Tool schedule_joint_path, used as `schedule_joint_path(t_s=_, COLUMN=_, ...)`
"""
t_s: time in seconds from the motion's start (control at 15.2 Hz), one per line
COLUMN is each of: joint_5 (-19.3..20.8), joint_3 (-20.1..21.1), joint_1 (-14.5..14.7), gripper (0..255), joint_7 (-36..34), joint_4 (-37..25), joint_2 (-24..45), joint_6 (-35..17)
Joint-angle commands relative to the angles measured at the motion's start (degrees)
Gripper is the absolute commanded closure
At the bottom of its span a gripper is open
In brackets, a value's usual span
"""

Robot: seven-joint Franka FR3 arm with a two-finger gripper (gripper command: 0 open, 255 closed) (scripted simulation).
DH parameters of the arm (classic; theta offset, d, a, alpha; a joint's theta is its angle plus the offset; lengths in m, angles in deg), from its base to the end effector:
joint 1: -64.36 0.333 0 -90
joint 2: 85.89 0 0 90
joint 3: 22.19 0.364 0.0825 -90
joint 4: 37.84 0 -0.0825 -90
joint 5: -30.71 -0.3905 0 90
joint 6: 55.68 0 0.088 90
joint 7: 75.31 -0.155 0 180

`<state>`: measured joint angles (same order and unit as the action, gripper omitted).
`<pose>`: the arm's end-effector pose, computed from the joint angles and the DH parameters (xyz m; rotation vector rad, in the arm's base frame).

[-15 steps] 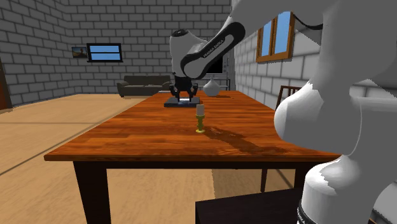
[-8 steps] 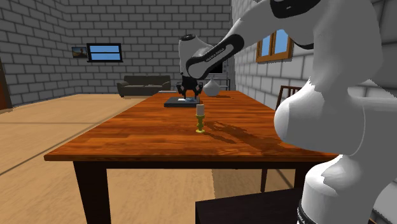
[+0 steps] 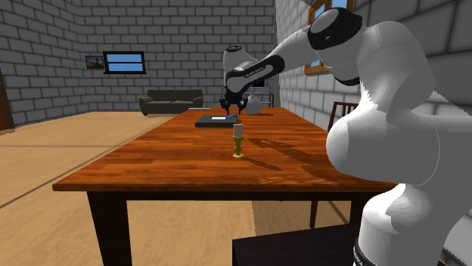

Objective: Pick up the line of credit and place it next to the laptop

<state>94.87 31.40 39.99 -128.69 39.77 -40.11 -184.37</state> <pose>0.8011 0.1410 0.4112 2.9469 -0.2630 0.8859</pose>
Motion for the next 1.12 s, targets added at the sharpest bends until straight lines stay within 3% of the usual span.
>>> schedule_joint_path(t_s=0.0, joint_5=-0.18, joint_3=-0.95, joint_1=2.42, gripper=255, joint_7=3.82, joint_4=-7.03, joint_2=3.82, joint_6=1.60)
schedule_joint_path(t_s=0.13, joint_5=-0.51, joint_3=-1.83, joint_1=5.38, gripper=255, joint_7=8.10, joint_4=-15.40, joint_2=8.13, joint_6=3.39)
schedule_joint_path(t_s=0.2, joint_5=-0.87, joint_3=-2.41, joint_1=8.13, gripper=255, joint_7=11.69, joint_4=-22.75, joint_2=11.69, joint_6=4.99)
schedule_joint_path(t_s=1.06, joint_5=2.39, joint_3=-5.03, joint_1=7.06, gripper=255, joint_7=7.19, joint_4=-17.92, joint_2=14.45, joint_6=-1.25)
